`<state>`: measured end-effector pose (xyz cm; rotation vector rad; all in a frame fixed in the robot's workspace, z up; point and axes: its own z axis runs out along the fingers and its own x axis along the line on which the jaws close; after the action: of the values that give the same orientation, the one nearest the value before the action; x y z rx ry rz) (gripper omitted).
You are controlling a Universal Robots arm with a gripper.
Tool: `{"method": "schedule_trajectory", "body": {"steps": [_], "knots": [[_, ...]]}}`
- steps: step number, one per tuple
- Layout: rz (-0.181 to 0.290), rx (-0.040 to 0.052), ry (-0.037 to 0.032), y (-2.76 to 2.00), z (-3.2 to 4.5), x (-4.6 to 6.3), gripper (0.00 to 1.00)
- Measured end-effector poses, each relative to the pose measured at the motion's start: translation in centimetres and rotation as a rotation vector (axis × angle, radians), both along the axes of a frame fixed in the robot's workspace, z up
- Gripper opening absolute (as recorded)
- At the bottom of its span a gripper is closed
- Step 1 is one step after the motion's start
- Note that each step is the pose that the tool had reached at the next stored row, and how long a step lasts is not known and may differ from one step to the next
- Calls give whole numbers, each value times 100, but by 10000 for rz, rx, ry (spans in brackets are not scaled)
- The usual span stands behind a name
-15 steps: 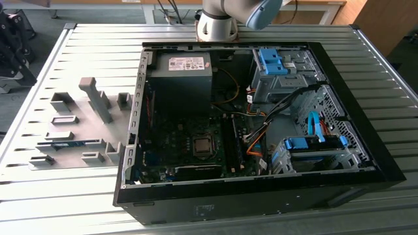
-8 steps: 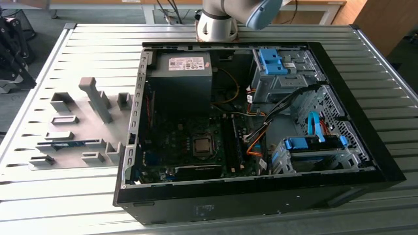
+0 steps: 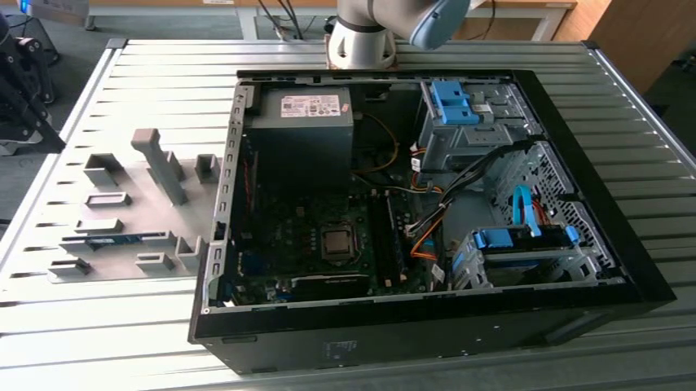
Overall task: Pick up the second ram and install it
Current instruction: 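Pick up the second ram and move it above second insertion slot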
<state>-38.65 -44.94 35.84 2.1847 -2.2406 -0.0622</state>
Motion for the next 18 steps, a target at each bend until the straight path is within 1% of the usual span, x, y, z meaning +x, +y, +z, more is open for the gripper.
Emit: {"method": "schedule_trajectory", "body": {"steps": [10, 11, 14, 15, 18], "knots": [[-1, -13, -2, 0, -3, 0, 11], [-1, -13, -2, 0, -4, 0, 17], [-1, -13, -3, 0, -9, 0, 18], [-2, -12, -3, -1, -28, -1, 37], [-1, -13, -2, -3, -47, -2, 37]]}}
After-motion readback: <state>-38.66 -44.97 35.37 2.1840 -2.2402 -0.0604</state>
